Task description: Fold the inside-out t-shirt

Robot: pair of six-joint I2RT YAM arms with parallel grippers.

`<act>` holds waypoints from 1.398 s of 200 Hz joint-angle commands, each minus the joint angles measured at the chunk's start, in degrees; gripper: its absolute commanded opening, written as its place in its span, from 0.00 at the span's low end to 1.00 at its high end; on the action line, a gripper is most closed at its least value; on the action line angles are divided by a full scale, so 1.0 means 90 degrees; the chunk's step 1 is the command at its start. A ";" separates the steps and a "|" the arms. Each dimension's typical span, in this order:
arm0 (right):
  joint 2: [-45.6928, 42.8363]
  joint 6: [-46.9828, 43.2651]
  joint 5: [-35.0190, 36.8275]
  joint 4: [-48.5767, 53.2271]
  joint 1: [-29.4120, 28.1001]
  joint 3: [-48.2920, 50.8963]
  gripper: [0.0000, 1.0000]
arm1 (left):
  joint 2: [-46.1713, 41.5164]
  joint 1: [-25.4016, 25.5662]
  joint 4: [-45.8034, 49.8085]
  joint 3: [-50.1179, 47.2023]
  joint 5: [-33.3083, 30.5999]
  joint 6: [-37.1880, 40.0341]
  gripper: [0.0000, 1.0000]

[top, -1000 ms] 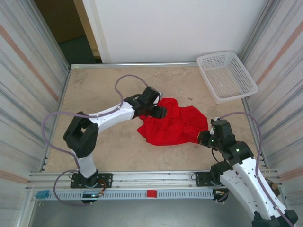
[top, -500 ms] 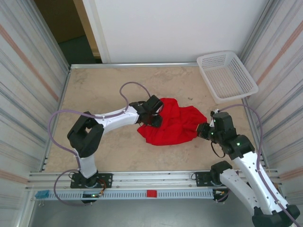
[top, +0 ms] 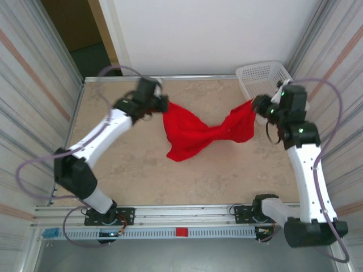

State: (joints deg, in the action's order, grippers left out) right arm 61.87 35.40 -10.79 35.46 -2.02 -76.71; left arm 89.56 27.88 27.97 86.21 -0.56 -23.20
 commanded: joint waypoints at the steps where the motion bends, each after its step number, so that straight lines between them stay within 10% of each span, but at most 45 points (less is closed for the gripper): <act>1: 0.0740 0.0036 -0.0695 -0.0620 0.0461 -0.1179 0.00 | -0.0445 -0.0831 -0.0512 0.0718 0.0258 0.0032 0.00; 57: 0.1979 0.0526 -0.1483 -0.0937 0.0878 -0.3186 0.00 | 0.0273 -0.2355 -0.1027 0.2673 0.1622 -0.0801 0.00; 142: 0.0503 0.0523 -0.2256 -0.1490 0.0751 -0.2274 0.00 | -0.0172 -0.2404 -0.1289 0.2809 0.1759 -0.1105 0.00; 176: 0.0632 0.0412 -0.1875 -0.1268 0.0160 -0.2540 0.00 | 0.1050 -0.2438 -0.0270 0.4231 0.1710 -0.0968 0.00; 221: 0.1251 -0.0253 -0.0303 -0.1007 -0.0893 -0.2036 0.00 | 0.4003 -0.2500 0.2292 0.7331 0.2966 -0.0815 0.50; 279: 0.1904 -0.0759 0.0009 -0.1046 -0.0636 -0.1390 0.00 | 0.0704 -0.1603 0.1010 0.1566 0.1447 0.0125 0.62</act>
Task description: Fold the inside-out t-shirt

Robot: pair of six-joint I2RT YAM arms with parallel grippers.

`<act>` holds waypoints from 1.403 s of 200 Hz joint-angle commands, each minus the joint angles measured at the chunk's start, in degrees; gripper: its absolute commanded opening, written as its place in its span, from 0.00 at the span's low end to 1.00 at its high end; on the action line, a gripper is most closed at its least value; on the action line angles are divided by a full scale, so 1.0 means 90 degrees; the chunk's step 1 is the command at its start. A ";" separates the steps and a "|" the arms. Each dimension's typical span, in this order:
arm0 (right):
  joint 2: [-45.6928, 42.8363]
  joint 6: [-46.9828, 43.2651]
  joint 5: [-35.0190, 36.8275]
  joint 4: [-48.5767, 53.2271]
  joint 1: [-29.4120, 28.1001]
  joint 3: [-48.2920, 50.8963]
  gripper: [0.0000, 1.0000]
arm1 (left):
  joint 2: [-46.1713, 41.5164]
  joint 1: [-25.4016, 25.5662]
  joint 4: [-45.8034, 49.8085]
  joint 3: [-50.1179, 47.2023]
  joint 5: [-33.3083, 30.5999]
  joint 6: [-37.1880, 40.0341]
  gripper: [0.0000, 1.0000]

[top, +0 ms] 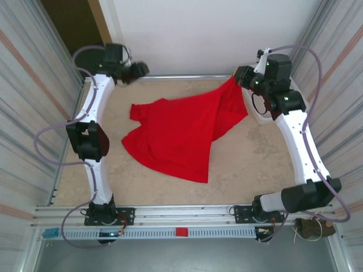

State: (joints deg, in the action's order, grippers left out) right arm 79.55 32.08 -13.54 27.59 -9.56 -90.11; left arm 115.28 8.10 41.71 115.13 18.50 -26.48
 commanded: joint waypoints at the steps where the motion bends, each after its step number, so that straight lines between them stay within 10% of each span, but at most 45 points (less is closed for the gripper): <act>1: -0.0055 -0.0390 0.0304 -0.0174 0.0207 0.0114 0.00 | -0.2218 0.0634 -0.0530 -0.1731 -0.0724 0.0505 0.62; 51: 0.0028 -0.0331 0.0128 -0.0438 0.0610 0.0617 0.00 | -0.3814 0.3600 -0.1245 -0.4784 -0.2446 0.0567 0.63; 99: 0.0055 -0.0349 0.0164 -0.0459 0.0739 0.0822 0.00 | -0.2202 0.5899 -0.1810 -0.4634 -0.3021 0.0017 0.63; 158: 0.0043 -0.0341 0.0264 -0.0449 0.0866 0.1055 0.00 | -0.0056 0.6836 -0.1341 -0.2717 -0.2861 -0.0387 0.66; 280: 0.0176 -0.0188 0.0157 -0.0595 0.1080 0.1075 0.00 | 0.1091 0.7646 -0.1111 -0.1972 -0.3080 -0.0749 0.67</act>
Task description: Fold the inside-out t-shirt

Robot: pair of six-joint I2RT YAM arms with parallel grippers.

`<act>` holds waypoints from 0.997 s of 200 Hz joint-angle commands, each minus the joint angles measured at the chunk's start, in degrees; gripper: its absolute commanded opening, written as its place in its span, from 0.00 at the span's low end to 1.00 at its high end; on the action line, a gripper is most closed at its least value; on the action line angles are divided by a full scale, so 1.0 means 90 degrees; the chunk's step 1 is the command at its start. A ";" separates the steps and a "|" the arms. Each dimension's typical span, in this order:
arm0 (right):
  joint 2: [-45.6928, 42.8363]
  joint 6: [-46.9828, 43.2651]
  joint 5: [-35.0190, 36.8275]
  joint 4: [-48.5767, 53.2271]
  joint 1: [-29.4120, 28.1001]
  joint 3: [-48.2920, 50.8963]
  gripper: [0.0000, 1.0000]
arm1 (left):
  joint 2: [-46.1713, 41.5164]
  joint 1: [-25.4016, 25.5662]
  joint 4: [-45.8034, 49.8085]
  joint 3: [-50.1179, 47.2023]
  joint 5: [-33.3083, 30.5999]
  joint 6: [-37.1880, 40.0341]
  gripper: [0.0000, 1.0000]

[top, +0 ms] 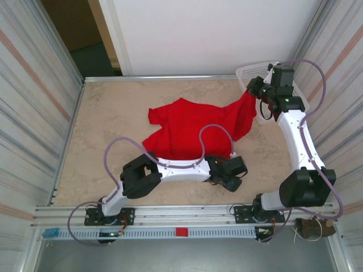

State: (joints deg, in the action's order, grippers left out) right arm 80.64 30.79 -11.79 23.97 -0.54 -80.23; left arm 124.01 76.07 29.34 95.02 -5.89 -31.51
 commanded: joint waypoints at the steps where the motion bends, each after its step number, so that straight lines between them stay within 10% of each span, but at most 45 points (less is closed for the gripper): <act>1: 0.0054 -0.0048 -0.0037 -0.0192 0.0078 -0.0022 0.00 | 0.0125 0.0098 0.0269 0.0272 -0.0380 -0.0195 0.67; 125: -0.0036 0.0046 -0.0222 -0.0221 0.0212 -0.0051 0.00 | 0.0985 0.0006 0.0948 0.1056 -0.0547 -0.0221 0.53; 166: -0.0073 0.0085 -0.0335 -0.0221 0.0293 -0.0088 0.00 | 0.0804 -0.0140 0.0757 0.0629 -0.0382 -0.0335 0.01; 199: -0.0066 0.0211 -0.0678 -0.0212 0.0430 -0.0261 0.00 | -0.0324 -0.0435 0.0851 0.0041 -0.0773 0.0143 0.00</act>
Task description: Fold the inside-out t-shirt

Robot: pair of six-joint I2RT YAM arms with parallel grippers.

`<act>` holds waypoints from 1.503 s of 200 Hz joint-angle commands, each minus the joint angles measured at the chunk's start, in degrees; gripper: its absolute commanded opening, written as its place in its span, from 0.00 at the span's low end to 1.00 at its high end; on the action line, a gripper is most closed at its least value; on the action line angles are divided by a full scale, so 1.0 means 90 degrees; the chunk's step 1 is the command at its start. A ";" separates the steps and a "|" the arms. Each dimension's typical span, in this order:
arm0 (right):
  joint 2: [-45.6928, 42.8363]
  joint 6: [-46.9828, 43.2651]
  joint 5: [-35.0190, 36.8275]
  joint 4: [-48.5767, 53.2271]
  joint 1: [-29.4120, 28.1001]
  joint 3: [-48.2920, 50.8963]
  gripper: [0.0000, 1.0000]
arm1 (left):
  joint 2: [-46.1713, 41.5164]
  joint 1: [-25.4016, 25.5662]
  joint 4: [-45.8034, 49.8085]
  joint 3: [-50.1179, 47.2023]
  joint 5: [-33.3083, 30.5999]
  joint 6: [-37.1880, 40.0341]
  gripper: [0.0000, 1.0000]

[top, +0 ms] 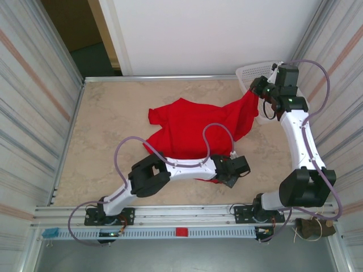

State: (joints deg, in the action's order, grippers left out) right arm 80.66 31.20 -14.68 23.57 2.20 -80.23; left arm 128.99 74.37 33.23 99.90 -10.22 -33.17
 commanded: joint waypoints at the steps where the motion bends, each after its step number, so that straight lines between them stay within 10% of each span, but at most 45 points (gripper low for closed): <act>1: -0.0072 0.0165 -0.0374 -0.0168 0.0137 -0.0268 0.00 | -0.0915 -0.0275 0.0419 -0.0527 -0.0306 0.0342 0.00; 53: -0.0031 0.0634 -0.1300 -0.0114 0.0705 -0.1136 0.00 | -0.4422 -0.2695 0.0515 -0.0972 0.0017 0.2064 0.00; 109: -0.0537 0.1359 -0.1906 -0.0227 0.1187 -0.2136 0.00 | -0.5546 -0.5567 0.0843 0.0723 0.1038 0.2690 0.00; 215: -0.1328 0.2425 -0.2282 -0.0798 0.2007 -0.3411 0.00 | -0.6029 -0.6770 0.0362 0.1995 0.1131 0.2491 0.00; 300: 0.1848 0.1308 -0.1263 -0.0129 0.0422 -0.4981 0.00 | -0.2285 -0.7779 0.0400 0.4054 0.2107 0.2374 0.00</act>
State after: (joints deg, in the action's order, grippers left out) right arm 89.25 46.41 -30.57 19.75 6.85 -117.19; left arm 99.63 6.92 36.45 128.99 7.62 -11.79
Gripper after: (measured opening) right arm 0.042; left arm 0.046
